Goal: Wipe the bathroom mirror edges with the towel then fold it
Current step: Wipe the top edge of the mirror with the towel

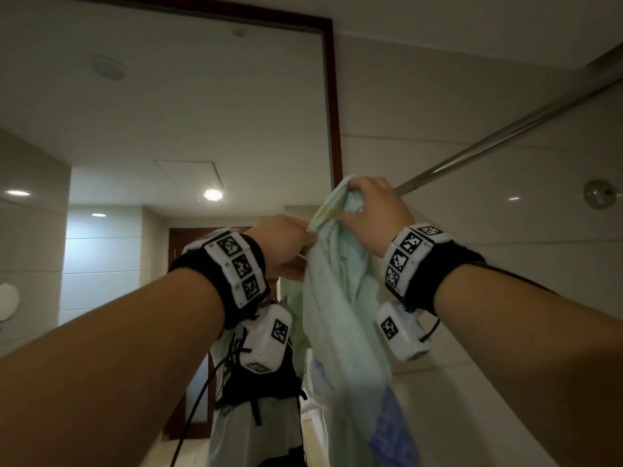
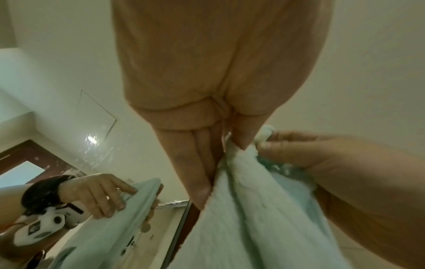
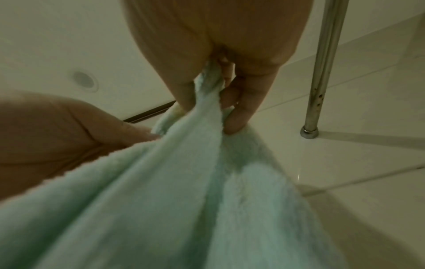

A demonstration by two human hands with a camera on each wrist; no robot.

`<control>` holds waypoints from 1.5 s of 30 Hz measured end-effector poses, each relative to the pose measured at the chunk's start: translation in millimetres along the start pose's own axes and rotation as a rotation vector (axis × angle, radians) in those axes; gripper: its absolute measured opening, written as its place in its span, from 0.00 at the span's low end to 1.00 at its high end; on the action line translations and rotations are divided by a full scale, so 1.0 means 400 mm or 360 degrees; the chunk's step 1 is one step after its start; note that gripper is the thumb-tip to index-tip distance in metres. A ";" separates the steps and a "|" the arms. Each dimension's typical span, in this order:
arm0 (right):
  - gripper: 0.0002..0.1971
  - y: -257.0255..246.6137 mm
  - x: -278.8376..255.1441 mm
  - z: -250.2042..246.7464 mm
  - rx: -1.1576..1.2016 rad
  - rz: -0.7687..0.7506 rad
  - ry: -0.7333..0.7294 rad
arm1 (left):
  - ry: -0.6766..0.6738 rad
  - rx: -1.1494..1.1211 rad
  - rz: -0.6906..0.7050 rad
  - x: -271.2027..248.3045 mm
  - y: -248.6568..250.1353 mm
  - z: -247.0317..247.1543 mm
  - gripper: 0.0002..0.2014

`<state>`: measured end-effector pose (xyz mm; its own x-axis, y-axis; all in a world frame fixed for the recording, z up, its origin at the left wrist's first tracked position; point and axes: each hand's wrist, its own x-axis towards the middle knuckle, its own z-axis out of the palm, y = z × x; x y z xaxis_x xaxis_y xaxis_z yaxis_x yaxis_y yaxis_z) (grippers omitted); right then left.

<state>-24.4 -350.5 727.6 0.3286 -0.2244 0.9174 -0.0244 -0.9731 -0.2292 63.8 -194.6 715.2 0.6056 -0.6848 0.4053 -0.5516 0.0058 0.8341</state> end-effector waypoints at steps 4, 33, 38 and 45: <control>0.22 0.021 0.034 -0.006 -0.0281 -0.0124 0.0066 | 0.0419 0.0278 0.0153 0.039 0.028 -0.037 0.12; 0.33 0.165 0.466 0.271 -0.0232 -0.0127 -0.0045 | 0.0984 0.1660 0.0954 0.559 0.072 -0.072 0.30; 0.19 0.215 0.452 0.292 -0.0308 -0.0352 0.0230 | 0.1285 0.2186 0.1033 0.594 0.041 -0.044 0.20; 0.33 0.201 0.440 0.293 -0.0325 -0.0422 0.0420 | 0.1348 0.2536 0.1011 0.577 0.052 -0.055 0.23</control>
<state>142.0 -462.0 832.6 0.0964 0.0549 0.9938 -0.1668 -0.9835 0.0705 204.6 -336.5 834.1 -0.0588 -0.3656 0.9289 -0.4129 -0.8383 -0.3560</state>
